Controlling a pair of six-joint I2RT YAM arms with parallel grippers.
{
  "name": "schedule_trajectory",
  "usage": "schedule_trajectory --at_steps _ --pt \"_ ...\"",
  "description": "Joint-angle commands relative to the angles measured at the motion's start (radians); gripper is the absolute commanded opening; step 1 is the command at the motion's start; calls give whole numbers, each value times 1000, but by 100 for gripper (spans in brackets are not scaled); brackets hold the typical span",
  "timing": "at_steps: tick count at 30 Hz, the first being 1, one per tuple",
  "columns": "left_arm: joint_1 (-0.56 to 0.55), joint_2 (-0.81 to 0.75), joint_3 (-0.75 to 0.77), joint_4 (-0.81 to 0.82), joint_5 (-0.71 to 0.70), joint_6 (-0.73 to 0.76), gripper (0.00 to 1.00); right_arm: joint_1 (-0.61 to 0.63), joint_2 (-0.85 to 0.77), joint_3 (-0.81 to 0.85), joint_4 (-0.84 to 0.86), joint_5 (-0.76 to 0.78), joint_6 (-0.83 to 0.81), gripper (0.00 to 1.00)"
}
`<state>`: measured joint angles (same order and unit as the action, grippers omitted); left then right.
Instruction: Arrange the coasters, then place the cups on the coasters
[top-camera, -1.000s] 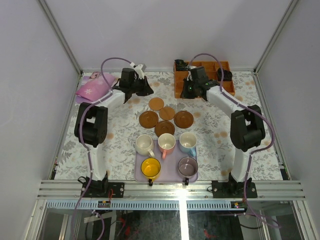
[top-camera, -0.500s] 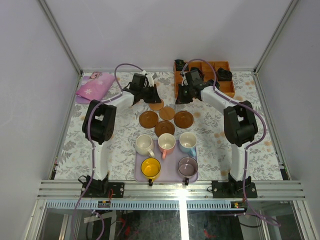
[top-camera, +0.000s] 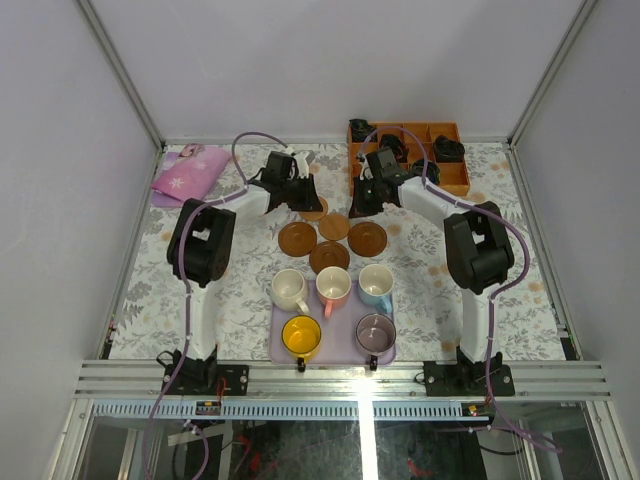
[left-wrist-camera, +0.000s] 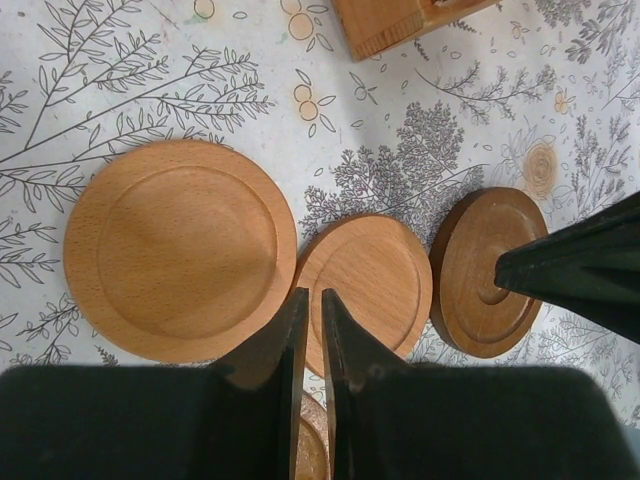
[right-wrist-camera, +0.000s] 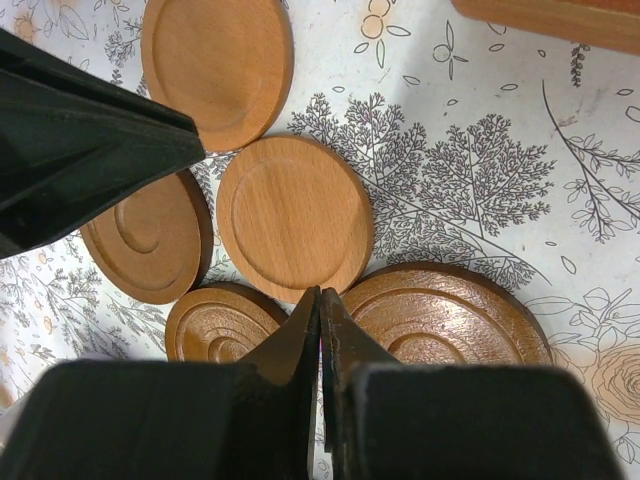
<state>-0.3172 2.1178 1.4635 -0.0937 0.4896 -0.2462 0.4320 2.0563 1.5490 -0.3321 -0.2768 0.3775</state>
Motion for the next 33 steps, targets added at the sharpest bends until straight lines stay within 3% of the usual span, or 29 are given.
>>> schedule_trajectory --at_steps 1,11,22,33 --pt "1 48 56 19 -16 12 10 10 -14 32 -2 -19 -3 2" --pt "2 118 136 -34 -72 18 11 26 123 209 -46 -85 -10 3" --pt "54 105 90 -54 -169 -34 11 48 235 279 -108 -143 -14 4" --pt "147 64 14 -72 -204 -58 12 44 298 327 -234 51 -17 4"
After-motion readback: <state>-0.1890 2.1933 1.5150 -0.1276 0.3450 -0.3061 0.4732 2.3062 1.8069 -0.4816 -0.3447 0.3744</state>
